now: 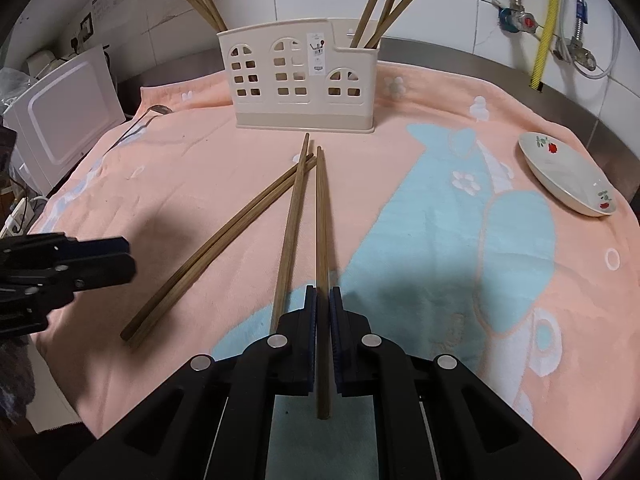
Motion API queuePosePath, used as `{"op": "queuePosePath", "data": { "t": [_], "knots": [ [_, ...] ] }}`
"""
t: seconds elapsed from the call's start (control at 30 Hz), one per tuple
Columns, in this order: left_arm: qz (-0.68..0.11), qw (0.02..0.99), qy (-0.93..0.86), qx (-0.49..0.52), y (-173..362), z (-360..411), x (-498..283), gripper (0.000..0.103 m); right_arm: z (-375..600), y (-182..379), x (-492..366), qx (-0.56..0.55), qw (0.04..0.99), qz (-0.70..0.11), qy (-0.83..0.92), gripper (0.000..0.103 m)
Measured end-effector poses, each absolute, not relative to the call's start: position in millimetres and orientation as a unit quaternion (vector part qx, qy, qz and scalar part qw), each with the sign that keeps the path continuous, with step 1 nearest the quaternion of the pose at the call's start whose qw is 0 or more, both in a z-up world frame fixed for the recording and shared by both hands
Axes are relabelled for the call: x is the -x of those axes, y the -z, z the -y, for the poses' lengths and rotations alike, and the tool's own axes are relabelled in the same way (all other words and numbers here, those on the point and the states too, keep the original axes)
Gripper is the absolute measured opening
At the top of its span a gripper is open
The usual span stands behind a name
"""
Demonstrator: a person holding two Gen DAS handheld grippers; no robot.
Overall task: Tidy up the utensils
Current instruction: 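Close the left tool on one chopstick while the right tool grasps another chopstick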
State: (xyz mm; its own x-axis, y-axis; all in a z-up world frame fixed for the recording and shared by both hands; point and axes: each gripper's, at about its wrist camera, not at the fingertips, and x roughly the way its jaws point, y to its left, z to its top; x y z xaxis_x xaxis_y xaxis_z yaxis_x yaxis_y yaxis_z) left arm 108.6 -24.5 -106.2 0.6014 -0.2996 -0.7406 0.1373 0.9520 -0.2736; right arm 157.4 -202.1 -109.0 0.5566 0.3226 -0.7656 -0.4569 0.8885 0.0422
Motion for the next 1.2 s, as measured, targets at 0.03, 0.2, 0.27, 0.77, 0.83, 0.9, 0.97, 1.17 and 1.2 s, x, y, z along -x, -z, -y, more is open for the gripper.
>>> {"op": "queuePosePath", "data": {
  "t": [0.03,0.2,0.27,0.77,0.83,0.9,0.97,1.17,1.2],
  "knots": [
    [-0.431,0.889,0.121,0.095,108,26,-110,0.022,203,109,-157,0.080,0.878,-0.416,-0.222,0.006],
    [-0.438,0.886,0.120,0.097,115,30,-116,0.017,207,111,-155,0.074,0.879,-0.417,-0.221,0.006],
    [-0.441,0.884,0.120,0.096,118,33,-119,0.015,208,111,-155,0.074,0.878,-0.417,-0.221,0.006],
    [-0.454,0.879,0.114,0.091,131,37,-129,0.011,214,107,-151,0.073,0.882,-0.413,-0.218,0.006],
    [-0.456,0.878,0.113,0.092,131,38,-130,0.011,215,108,-151,0.074,0.881,-0.414,-0.217,0.006],
    [-0.457,0.878,0.110,0.087,133,42,-130,0.011,216,108,-151,0.075,0.881,-0.415,-0.216,0.006],
    [-0.456,0.880,0.107,0.081,133,45,-129,0.011,217,108,-150,0.074,0.880,-0.415,-0.216,0.006],
    [-0.456,0.880,0.107,0.080,134,45,-130,0.011,217,108,-149,0.071,0.881,-0.415,-0.216,0.006],
    [-0.455,0.880,0.107,0.081,134,45,-131,0.011,218,108,-149,0.071,0.881,-0.414,-0.216,0.006]
  ]
}}
